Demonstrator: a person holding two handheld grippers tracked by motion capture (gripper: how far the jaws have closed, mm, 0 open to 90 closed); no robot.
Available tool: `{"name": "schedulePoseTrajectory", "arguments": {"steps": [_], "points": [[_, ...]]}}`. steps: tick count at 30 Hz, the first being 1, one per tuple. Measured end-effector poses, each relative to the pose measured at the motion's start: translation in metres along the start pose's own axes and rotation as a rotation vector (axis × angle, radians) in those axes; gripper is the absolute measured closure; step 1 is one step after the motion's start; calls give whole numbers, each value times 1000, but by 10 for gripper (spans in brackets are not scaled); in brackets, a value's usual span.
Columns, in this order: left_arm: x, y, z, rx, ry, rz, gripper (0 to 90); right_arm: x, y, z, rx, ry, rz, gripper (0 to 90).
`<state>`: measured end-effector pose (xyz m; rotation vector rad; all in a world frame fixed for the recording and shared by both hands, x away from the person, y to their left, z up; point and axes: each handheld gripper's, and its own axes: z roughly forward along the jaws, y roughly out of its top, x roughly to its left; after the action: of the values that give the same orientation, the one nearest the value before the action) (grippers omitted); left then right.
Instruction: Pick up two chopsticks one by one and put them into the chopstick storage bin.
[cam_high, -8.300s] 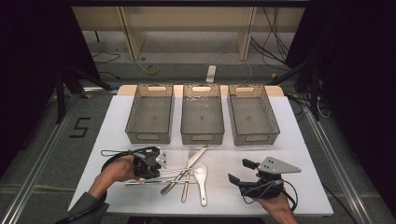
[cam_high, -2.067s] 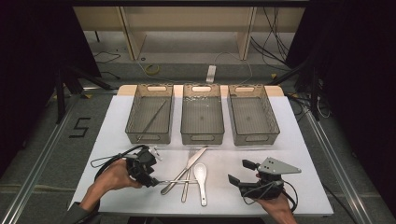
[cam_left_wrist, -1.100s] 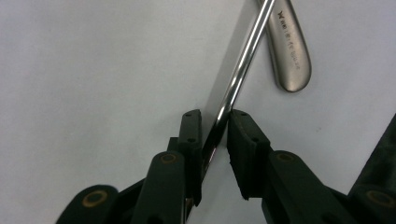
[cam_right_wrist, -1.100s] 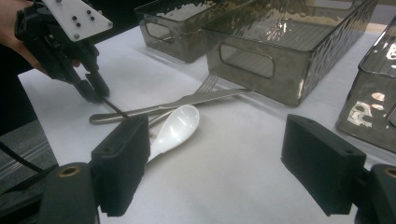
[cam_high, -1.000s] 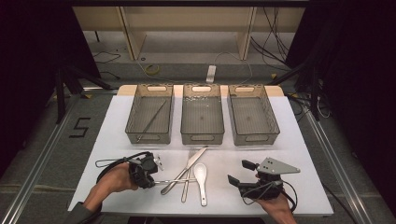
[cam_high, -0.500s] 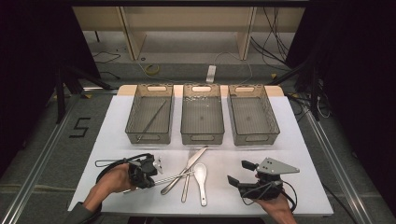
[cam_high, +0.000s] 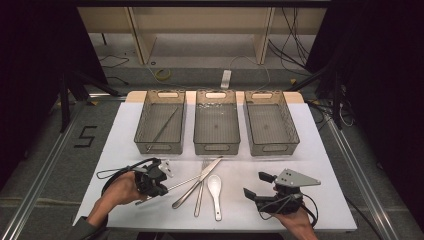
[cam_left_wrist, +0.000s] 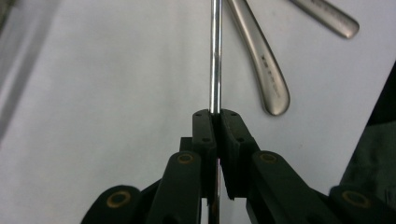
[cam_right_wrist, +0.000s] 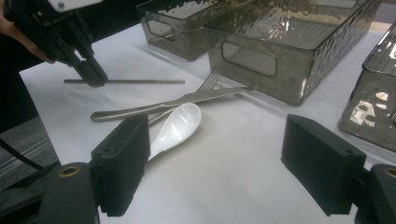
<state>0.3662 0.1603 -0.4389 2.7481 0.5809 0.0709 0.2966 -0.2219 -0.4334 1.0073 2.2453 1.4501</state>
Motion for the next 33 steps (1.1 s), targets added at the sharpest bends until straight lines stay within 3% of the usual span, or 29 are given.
{"name": "schedulePoseTrajectory", "arguments": {"steps": [7, 9, 19, 21, 28, 33], "points": [[5, 1, -13, -120, 40, -84, 847, 0, 0, 0, 2, -1, -1, 245], [7, 0, -15, -145, 35, -110, 847, 0, 0, 0, 0, 0, 1, 246], [13, 0, -22, -200, 57, -159, 847, 0, 0, 1, 2, -3, 2, 246], [17, 1, -27, -216, 80, -171, 847, -1, -1, 1, 5, -2, 6, 245], [36, 7, -46, -310, 101, -227, 847, -1, -1, 2, 9, -4, 8, 245], [50, 8, -51, -331, 117, -255, 847, -2, -1, 2, 9, -5, 8, 246]]}}
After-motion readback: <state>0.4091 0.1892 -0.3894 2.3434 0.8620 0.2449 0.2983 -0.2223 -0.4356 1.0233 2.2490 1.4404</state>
